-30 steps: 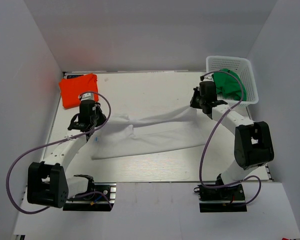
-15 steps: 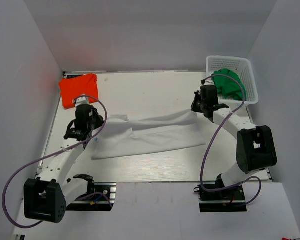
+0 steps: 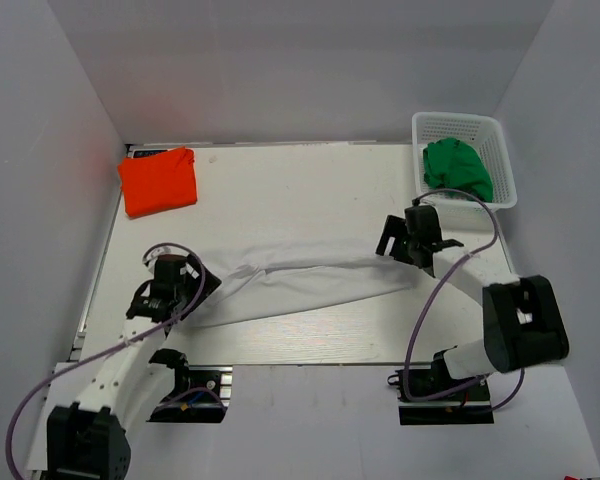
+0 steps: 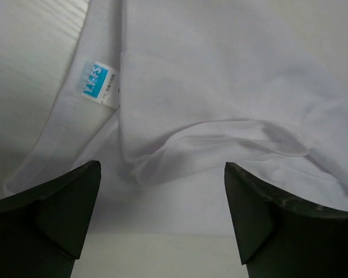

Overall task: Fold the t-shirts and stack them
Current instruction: Fold the other side of the tshirt into a rectangle

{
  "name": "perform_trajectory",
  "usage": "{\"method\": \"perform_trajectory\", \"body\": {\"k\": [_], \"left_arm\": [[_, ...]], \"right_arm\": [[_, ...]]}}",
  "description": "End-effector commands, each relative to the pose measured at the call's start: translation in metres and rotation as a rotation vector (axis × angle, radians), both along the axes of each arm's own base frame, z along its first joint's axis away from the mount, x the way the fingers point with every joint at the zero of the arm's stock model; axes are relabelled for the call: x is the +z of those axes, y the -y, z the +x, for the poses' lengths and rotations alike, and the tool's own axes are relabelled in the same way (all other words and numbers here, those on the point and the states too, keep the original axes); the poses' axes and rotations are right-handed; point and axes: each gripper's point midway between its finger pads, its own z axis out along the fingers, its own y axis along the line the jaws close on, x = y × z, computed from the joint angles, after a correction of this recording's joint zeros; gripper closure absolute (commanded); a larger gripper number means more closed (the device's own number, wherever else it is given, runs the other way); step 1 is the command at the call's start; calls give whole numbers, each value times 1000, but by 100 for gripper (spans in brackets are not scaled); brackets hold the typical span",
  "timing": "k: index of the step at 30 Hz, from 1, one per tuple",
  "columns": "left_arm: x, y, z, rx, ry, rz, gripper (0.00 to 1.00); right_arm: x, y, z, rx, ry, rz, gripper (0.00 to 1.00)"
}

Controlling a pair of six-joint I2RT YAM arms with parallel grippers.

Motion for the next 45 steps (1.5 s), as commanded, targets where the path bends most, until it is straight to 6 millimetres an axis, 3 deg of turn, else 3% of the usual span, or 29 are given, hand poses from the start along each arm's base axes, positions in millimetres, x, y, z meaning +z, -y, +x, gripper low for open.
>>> {"method": "perform_trajectory", "body": {"k": [1,2,3,4,5,7,10,15,16,19,20,25,30,32,35,39,45], "left_arm": [[6,-10,-27,115,-34,-25,0],[12,-12,-26,136,-16,-27,0],[16,-12,-25,136,7,-32,0],[36,-5,-17,111,72,-73,0],[41,0,-12,94,95,-95,0],[69,18,8,22,220,-170,0],[84,26,30,-46,271,-161,0],[78,24,64,-120,241,-45,0],[67,32,70,-159,206,-43,0],[66,47,88,-246,232,-69,0],[57,52,91,-263,199,-84,0],[38,74,73,-364,157,-122,0],[5,74,38,-385,78,-111,0],[-5,83,20,-432,31,-152,0],[9,102,4,-519,66,-218,0],[30,113,-15,-600,105,-256,0],[54,145,-45,-842,129,-383,0]], "right_arm": [[27,15,-7,-97,94,9,10],[26,18,-10,-103,94,-3,10],[38,23,-10,-120,130,-10,10],[40,24,-12,-105,130,-24,10],[45,24,-11,-97,145,-28,10],[59,13,-7,-55,177,13,10],[71,-6,-2,29,214,75,10],[67,-38,-3,162,213,150,10],[65,-44,-5,185,206,167,10],[51,-51,-8,204,170,175,10],[49,-54,-8,208,166,181,10],[43,-54,-9,199,154,174,10],[40,-55,-11,201,142,182,10],[43,-56,-11,204,150,186,10],[47,-55,-13,205,168,186,10],[52,-51,-15,195,191,181,10],[46,-44,-13,173,179,141,10]]}}
